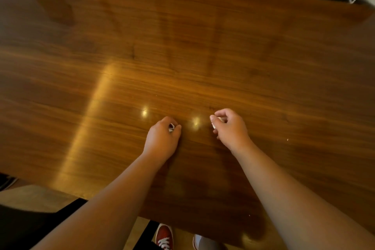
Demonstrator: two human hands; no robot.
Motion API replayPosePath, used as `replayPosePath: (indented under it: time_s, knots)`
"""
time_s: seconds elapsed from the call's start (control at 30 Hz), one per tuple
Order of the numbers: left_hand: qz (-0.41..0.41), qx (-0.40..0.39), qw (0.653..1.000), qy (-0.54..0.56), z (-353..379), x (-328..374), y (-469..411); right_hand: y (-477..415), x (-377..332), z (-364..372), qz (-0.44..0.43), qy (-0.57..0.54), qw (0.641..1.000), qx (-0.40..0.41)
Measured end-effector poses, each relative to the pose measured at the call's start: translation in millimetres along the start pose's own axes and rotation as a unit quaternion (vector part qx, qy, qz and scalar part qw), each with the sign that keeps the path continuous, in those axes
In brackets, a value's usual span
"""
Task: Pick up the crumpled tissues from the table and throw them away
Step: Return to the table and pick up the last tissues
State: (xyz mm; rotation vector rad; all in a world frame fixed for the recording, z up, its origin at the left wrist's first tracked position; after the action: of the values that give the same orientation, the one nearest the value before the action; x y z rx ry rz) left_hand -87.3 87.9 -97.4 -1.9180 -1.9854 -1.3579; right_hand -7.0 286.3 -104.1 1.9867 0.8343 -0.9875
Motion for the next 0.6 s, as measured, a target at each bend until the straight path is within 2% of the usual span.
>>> replayPosePath:
  time_s: [0.03,0.07,0.13,0.2,0.27,0.37,0.5,0.6]
  knots:
    - [-0.033,-0.032,0.997,0.065,1.4,-5.3,6.5,11.0,5.6,0.2,0.08,-0.098,0.992,0.012]
    - [-0.06,-0.054,0.989,0.12,2.5,-10.4,13.9,23.1,10.6,2.3,0.156,-0.2,0.967,0.019]
    - [-0.11,-0.088,0.965,0.219,3.5,-21.1,30.5,48.7,17.2,9.1,0.265,-0.384,0.885,0.006]
    - [-0.158,-0.13,0.926,0.317,3.4,-33.3,49.4,76.0,18.2,14.9,0.313,-0.505,0.804,-0.033]
    - [-0.189,-0.177,0.885,0.388,2.0,-45.6,69.9,104.6,15.2,19.8,0.325,-0.562,0.757,-0.076]
    - [-0.214,-0.221,0.835,0.457,-4.0,-66.2,103.2,148.0,8.5,28.0,0.316,-0.585,0.738,-0.113]
    - [-0.254,-0.264,0.77,0.523,-17.4,-93.6,150.4,202.4,-3.2,38.4,0.288,-0.571,0.759,-0.121]
    - [-0.244,-0.285,0.744,0.553,-32.4,-114.7,184.0,242.7,-13.6,45.3,0.27,-0.563,0.775,-0.1]
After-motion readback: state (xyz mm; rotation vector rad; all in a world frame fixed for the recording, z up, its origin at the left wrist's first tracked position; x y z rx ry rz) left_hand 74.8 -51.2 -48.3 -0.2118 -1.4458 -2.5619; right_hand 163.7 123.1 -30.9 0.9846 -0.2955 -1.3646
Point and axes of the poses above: each hand's wrist, its own y-axis away from the middle knuckle, its own z-axis out of the palm, x = y × z, the point moved 5 cm from there along -y, towards the middle knuckle, and after that the axes turned 10 degrees about -z, right-handed, at the moved point
